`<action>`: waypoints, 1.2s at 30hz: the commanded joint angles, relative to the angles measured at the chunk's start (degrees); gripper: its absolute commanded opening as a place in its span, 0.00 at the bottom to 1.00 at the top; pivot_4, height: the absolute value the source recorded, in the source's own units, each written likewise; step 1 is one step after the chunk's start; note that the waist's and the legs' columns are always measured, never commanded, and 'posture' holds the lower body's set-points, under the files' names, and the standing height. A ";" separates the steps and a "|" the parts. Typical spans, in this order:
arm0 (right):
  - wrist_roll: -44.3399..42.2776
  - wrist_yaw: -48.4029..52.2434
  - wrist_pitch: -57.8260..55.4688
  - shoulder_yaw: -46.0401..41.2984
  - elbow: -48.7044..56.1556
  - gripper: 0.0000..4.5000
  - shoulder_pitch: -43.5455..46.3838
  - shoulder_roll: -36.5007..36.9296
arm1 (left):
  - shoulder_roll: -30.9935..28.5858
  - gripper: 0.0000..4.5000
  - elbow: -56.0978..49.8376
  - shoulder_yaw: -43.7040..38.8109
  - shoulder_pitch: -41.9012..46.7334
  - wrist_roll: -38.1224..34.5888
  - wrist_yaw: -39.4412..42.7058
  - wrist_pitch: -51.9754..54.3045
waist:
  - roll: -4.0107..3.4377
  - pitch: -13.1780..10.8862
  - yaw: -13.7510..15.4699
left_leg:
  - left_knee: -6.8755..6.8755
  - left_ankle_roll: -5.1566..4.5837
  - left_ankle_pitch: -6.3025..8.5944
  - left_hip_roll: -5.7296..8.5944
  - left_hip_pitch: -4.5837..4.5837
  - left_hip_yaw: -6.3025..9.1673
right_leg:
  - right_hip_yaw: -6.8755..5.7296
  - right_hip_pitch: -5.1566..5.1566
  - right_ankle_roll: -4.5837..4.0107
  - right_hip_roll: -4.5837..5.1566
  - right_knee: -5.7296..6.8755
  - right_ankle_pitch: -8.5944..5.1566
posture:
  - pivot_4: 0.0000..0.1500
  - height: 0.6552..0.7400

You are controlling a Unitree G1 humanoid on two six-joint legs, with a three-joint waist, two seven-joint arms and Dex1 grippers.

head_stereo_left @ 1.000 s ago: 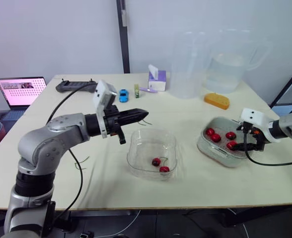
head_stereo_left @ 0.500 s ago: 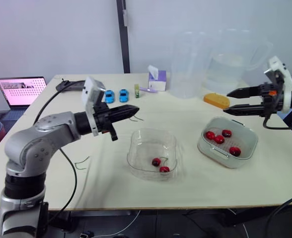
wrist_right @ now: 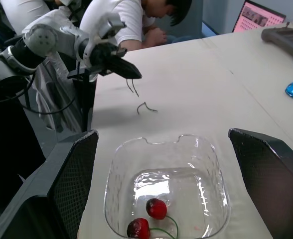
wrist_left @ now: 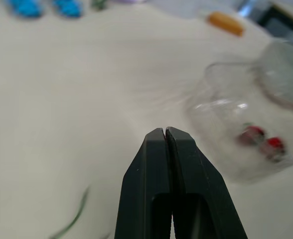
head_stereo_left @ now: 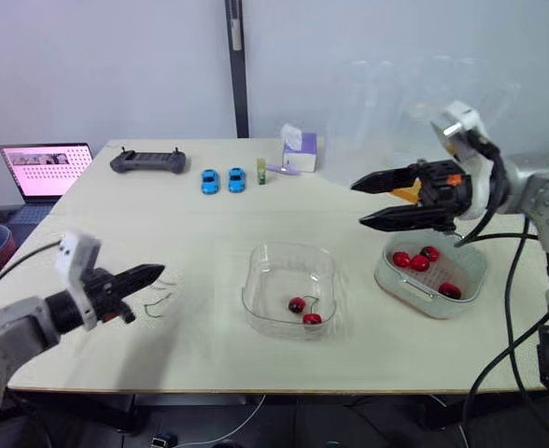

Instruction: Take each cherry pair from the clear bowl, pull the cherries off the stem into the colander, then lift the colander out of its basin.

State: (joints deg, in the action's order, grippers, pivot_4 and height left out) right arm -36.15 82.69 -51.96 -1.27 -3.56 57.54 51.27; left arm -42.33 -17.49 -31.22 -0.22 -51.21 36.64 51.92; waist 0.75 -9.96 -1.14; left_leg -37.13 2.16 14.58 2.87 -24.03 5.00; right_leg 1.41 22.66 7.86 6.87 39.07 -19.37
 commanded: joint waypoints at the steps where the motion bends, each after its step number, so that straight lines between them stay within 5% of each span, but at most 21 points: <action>1: -1.17 -1.18 0.15 -0.04 2.77 1.00 0.56 -0.83 | 1.90 0.00 3.68 -1.12 -1.02 0.47 0.01 -1.81 | 0.01 0.00 0.13 | 0.00 -0.03 0.02 0.00 0.00 0.00 | 0.00 0.00 0.00 0.00 0.00 0.00 | 1.00 0.97; 9: -3.61 -5.15 -2.51 -0.34 6.58 1.00 -0.72 -2.82 | 1.21 0.00 11.11 3.56 -1.18 6.74 4.47 -6.66 | 0.02 0.00 0.25 | -0.01 -0.05 0.03 0.03 -0.01 0.03 | -0.02 0.00 0.00 0.04 0.00 0.00 | 1.00 0.97; 12: -4.98 -7.01 -3.81 -1.08 8.71 1.00 -1.97 -2.98 | 0.77 0.20 13.28 4.00 0.62 7.23 5.22 -6.90 | 0.02 0.00 0.26 | 0.01 -0.05 0.03 0.01 -0.01 0.02 | -0.02 0.03 0.00 0.03 0.01 0.00 | 1.00 0.97; 19: -7.27 -9.87 -5.47 -2.32 11.43 1.00 -3.95 -1.91 | -2.39 0.99 18.94 5.57 3.65 10.73 8.45 -8.85 | 0.02 0.00 0.14 | 0.02 -0.06 0.04 0.02 -0.01 0.02 | -0.03 0.04 0.00 0.02 0.02 0.00 | 1.00 0.97; 28: -8.06 -10.07 -5.89 -0.64 15.65 1.00 -6.07 0.80 | -8.98 0.99 14.03 0.36 6.52 9.68 17.57 -15.53 | 0.02 0.00 0.24 | 0.03 -0.11 0.07 0.00 -0.02 0.02 | -0.03 0.04 0.00 0.03 0.00 0.00 | 1.00 0.97; 36: -1.02 -15.17 -7.83 10.64 20.25 1.00 -1.67 0.30 | -13.03 0.99 -1.50 3.07 8.01 4.02 25.76 -15.40 | -0.02 -0.02 -0.13 | 0.06 -0.16 0.10 -0.02 -0.03 -0.03 | 0.00 0.09 0.00 0.03 -0.01 0.00 | 1.00 0.97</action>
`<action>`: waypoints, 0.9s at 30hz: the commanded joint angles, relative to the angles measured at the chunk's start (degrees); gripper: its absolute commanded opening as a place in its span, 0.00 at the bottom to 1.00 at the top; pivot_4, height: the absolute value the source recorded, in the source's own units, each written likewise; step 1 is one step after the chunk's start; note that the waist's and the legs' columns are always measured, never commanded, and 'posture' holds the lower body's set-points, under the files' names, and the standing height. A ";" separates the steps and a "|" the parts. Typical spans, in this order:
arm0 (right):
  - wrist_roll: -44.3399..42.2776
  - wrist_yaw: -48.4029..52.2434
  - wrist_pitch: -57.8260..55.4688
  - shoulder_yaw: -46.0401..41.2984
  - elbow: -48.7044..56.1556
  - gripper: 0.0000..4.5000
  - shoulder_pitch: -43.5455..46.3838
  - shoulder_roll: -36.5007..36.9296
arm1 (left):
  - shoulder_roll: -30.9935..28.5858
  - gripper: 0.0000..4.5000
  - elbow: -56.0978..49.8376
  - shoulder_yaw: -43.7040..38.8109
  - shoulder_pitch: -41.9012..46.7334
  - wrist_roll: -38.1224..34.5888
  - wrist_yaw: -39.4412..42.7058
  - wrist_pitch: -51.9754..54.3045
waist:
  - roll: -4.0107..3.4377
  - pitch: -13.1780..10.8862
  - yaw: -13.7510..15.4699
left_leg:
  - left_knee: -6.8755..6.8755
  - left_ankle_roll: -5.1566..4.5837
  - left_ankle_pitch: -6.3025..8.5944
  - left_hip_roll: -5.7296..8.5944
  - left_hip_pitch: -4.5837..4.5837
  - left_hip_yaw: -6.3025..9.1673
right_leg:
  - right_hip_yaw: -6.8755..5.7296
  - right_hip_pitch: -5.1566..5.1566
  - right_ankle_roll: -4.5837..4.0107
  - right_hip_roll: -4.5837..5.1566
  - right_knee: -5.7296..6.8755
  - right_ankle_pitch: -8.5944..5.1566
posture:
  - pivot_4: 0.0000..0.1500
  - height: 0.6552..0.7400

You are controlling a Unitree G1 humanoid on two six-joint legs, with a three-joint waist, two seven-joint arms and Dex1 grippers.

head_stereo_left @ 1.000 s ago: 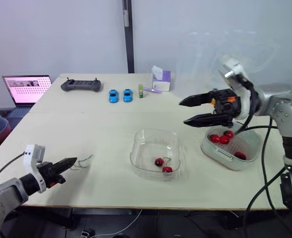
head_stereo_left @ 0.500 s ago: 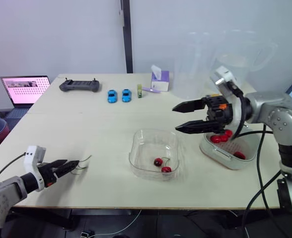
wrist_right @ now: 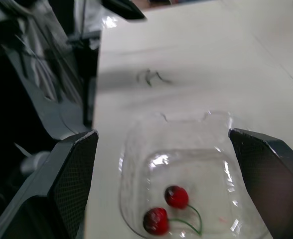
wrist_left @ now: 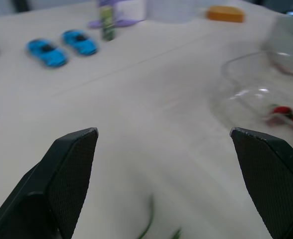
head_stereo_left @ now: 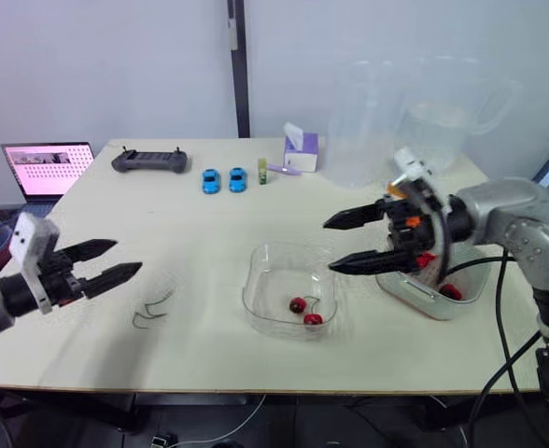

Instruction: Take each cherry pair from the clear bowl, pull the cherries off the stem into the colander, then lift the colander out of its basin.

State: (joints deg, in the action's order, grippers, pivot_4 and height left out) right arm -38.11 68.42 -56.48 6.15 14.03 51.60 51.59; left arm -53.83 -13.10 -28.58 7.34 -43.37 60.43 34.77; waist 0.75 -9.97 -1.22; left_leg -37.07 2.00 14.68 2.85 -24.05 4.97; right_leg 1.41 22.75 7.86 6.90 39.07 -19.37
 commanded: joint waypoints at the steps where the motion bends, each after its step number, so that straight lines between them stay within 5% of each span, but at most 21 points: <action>1: 1.34 -1.13 -6.64 6.25 2.60 1.00 6.80 -0.28 | -2.00 0.99 -8.09 1.18 0.28 -4.76 2.45 2.60 | -0.04 -0.02 -0.14 | 0.02 0.00 0.00 0.00 0.00 -0.01 | 0.01 0.02 0.00 0.00 0.01 0.00 | 1.00 0.97; 11: 10.33 -10.91 -20.71 24.07 0.65 1.00 17.00 -7.98 | -3.11 0.99 -15.60 4.39 0.47 -5.19 0.87 3.38 | -0.04 -0.01 -0.15 | 0.01 0.03 -0.02 -0.06 -0.06 0.03 | 0.00 0.07 -0.01 -0.07 0.02 0.00 | 1.00 0.97; 27: 23.92 -16.38 -13.34 40.58 -0.96 1.00 13.44 -13.59 | -3.33 0.99 -16.37 2.37 -2.02 -5.40 -2.61 5.40 | -0.03 -0.01 -1.05 | 0.00 0.17 -0.10 -0.04 -0.16 0.07 | -0.02 0.16 -0.01 -0.09 0.07 0.00 | 1.00 0.97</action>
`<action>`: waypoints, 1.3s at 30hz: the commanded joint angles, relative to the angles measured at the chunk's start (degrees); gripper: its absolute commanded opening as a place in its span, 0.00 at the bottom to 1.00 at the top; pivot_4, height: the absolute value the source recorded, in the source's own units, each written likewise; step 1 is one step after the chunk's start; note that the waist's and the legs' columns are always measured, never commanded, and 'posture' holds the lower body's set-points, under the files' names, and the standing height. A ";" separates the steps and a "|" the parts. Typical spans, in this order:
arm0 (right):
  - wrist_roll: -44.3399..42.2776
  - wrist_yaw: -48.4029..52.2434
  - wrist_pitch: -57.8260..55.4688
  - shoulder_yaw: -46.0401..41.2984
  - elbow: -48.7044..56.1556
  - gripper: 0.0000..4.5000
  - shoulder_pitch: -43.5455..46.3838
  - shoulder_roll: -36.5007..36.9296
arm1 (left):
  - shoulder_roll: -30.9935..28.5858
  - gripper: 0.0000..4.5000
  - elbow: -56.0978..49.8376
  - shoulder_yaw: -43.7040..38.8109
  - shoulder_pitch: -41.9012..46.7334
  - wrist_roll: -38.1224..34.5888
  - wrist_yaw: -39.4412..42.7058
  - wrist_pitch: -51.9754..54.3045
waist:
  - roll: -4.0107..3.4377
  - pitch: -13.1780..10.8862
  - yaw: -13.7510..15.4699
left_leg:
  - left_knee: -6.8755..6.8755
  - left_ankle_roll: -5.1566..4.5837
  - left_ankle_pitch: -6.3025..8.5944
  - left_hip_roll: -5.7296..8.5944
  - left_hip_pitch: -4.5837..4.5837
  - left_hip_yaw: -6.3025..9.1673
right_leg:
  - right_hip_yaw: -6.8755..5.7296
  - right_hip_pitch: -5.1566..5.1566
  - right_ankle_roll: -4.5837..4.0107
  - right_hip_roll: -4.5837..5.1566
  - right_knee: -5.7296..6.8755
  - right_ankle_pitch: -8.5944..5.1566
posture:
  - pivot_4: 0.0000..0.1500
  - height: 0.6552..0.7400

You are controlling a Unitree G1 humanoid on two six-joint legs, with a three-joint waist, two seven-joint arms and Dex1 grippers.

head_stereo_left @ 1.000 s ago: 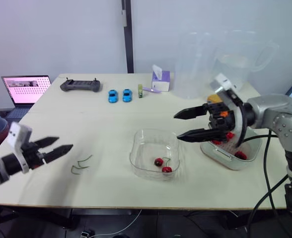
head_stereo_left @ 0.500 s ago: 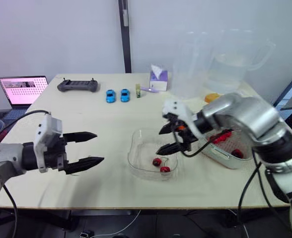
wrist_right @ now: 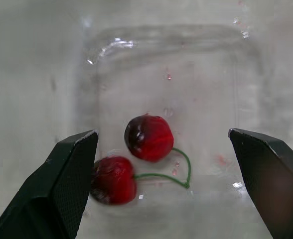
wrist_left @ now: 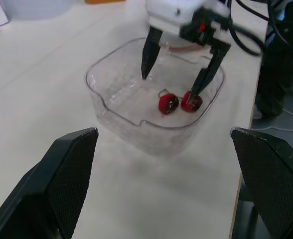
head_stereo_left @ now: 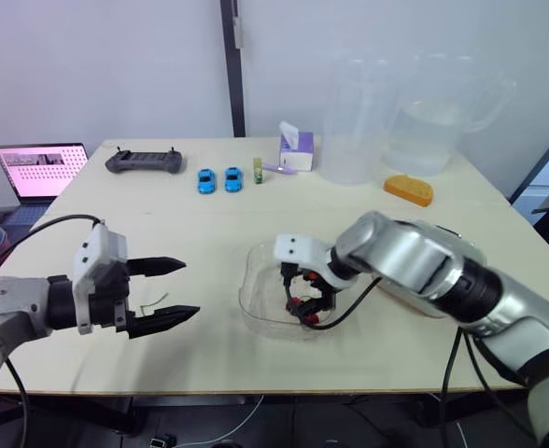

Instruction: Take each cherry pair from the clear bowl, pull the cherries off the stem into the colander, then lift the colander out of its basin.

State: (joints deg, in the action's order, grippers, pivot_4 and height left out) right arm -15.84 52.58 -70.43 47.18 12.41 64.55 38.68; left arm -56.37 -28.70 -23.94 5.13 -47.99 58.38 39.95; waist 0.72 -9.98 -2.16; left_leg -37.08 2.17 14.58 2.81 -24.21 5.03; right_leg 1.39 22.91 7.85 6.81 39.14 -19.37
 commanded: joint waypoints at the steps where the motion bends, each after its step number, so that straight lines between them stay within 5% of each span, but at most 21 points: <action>1: 1.92 -0.60 0.72 -0.34 0.46 1.00 0.35 -1.07 | -0.72 0.99 -0.97 -2.19 0.13 -0.85 -0.70 0.25 | 0.00 0.00 -0.22 | -0.01 0.00 0.00 0.00 -0.01 0.00 | 0.00 0.00 0.00 0.00 0.00 0.00 | 1.00 0.97; 5: 2.86 0.01 1.30 0.92 0.42 0.81 -0.50 -1.87 | 0.14 1.00 -1.93 -1.77 0.39 -1.58 -1.70 0.43 | 0.00 0.00 -0.36 | 0.00 0.00 0.00 0.00 -0.01 0.02 | 0.00 0.01 0.00 -0.01 0.00 0.00 | 1.00 0.97; 8: 3.94 0.30 1.74 1.94 0.08 0.51 -0.61 -1.91 | 1.52 1.00 -1.46 -3.51 3.13 -6.51 -4.43 2.44 | 0.00 0.00 -0.24 | -0.01 0.00 0.00 0.01 -0.01 0.03 | 0.00 0.00 0.00 0.00 0.00 0.00 | 1.00 0.97; 37: 11.28 5.17 3.58 3.38 -1.14 0.51 0.22 -1.94 | 0.39 1.00 -1.73 -1.91 3.03 -6.44 -4.95 2.50 | 0.02 0.01 -0.38 | -0.01 0.05 -0.03 0.01 -0.02 0.05 | -0.01 0.02 0.00 -0.01 0.00 0.00 | 1.00 0.97; 39: 11.50 4.98 3.33 3.23 -1.09 0.35 0.14 -2.14 | 0.36 1.00 -1.65 -1.81 3.16 -6.24 -4.86 2.45 | 0.02 0.01 -0.38 | -0.01 0.05 -0.03 0.01 -0.02 0.05 | -0.01 0.02 0.00 -0.01 0.00 0.00 | 1.00 0.97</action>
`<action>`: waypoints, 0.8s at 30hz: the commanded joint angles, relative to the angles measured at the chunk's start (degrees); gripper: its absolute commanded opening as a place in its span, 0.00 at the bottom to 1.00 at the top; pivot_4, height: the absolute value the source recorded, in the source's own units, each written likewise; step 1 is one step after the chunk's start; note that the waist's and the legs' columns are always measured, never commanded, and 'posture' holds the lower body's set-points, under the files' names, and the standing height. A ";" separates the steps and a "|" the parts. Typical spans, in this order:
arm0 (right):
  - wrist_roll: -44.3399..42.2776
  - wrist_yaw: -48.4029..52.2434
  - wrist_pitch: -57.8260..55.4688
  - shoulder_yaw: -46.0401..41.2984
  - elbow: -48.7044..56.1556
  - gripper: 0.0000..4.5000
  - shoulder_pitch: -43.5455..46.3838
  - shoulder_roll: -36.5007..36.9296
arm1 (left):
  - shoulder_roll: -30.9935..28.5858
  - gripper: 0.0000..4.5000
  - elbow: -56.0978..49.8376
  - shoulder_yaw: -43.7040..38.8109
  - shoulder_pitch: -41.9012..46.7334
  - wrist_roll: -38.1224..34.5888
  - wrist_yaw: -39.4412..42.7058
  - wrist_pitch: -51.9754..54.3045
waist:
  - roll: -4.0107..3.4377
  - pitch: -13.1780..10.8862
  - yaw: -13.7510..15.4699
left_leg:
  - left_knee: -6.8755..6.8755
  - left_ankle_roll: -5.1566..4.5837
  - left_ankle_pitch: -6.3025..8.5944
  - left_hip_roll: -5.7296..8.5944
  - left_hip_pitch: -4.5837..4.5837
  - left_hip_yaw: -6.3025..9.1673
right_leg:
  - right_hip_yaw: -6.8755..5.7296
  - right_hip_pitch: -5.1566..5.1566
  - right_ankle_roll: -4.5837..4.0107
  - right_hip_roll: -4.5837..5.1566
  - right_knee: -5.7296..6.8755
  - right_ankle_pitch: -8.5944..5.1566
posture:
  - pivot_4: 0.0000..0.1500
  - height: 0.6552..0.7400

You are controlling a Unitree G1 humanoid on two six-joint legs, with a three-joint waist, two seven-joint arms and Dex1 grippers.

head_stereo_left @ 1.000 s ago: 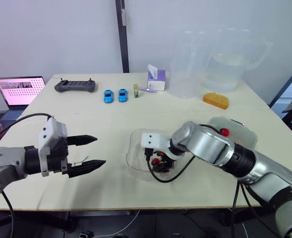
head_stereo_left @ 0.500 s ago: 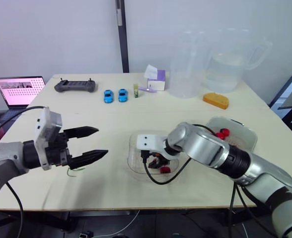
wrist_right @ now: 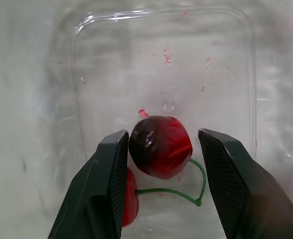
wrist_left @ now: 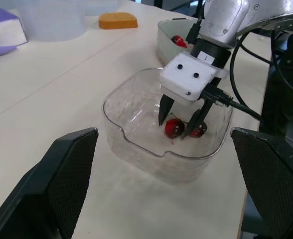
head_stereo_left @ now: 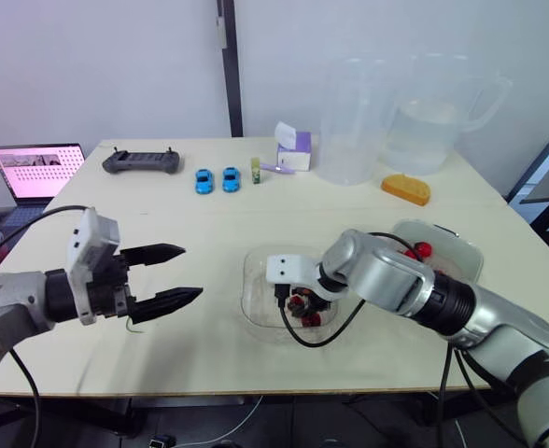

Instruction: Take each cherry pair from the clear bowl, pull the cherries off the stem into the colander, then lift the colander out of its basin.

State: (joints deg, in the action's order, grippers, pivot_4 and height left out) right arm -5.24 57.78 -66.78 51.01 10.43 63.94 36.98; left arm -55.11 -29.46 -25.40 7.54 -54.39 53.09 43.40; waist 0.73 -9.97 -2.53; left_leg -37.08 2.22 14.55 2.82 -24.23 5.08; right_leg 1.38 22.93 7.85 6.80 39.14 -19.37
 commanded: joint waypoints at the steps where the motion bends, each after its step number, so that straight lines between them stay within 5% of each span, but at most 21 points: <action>1: 0.99 -0.21 -0.22 -0.62 0.90 0.26 0.81 -0.54 | -0.90 1.00 -0.83 -0.28 0.84 0.27 0.47 -1.03 | 0.00 0.00 0.00 | 0.00 0.00 0.00 0.00 0.00 0.00 | 0.00 0.00 0.00 0.00 0.00 0.00 | 1.00 0.97; 2: 1.01 -0.11 -0.19 -0.67 0.87 0.18 0.93 -0.70 | -0.89 1.00 -0.77 -0.21 0.93 0.37 0.49 -1.05 | 0.00 0.00 0.00 | 0.00 0.00 0.00 0.00 0.00 0.00 | 0.00 0.00 0.00 0.00 0.00 0.00 | 1.00 0.97; 7: 1.56 1.35 5.50 -1.52 1.00 0.18 1.57 -1.60 | -0.79 1.00 -0.71 0.13 1.10 0.69 0.50 -1.13 | 0.00 0.00 -0.03 | 0.00 0.00 0.00 0.00 0.00 0.00 | 0.00 0.01 0.00 0.00 0.00 0.00 | 1.00 0.97; 17: 13.75 8.86 34.22 2.35 -4.17 0.18 3.94 -0.97 | -0.42 1.00 -0.30 1.74 2.50 1.38 0.46 -1.24 | 0.01 0.00 -0.03 | -0.01 0.01 0.00 0.00 0.00 -0.01 | -0.01 0.00 0.00 -0.01 0.00 0.00 | 1.00 0.97; 24: 16.75 13.02 39.65 -2.06 -6.02 0.88 3.89 -2.19 | -0.13 1.00 0.02 2.76 3.30 1.96 0.72 -1.42 | 0.00 0.00 -0.05 | 0.00 0.03 -0.02 0.00 0.00 -0.01 | -0.01 0.00 0.00 -0.02 0.01 0.00 | 1.00 0.97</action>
State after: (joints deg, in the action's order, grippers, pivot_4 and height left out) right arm 10.61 70.04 -28.07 52.19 3.11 66.65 34.97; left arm -55.04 -29.25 -22.14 9.87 -52.41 53.53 43.05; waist 0.74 -9.97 -2.58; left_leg -37.08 2.25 14.53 2.82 -24.23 5.07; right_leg 1.37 22.93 7.85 6.78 39.15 -19.37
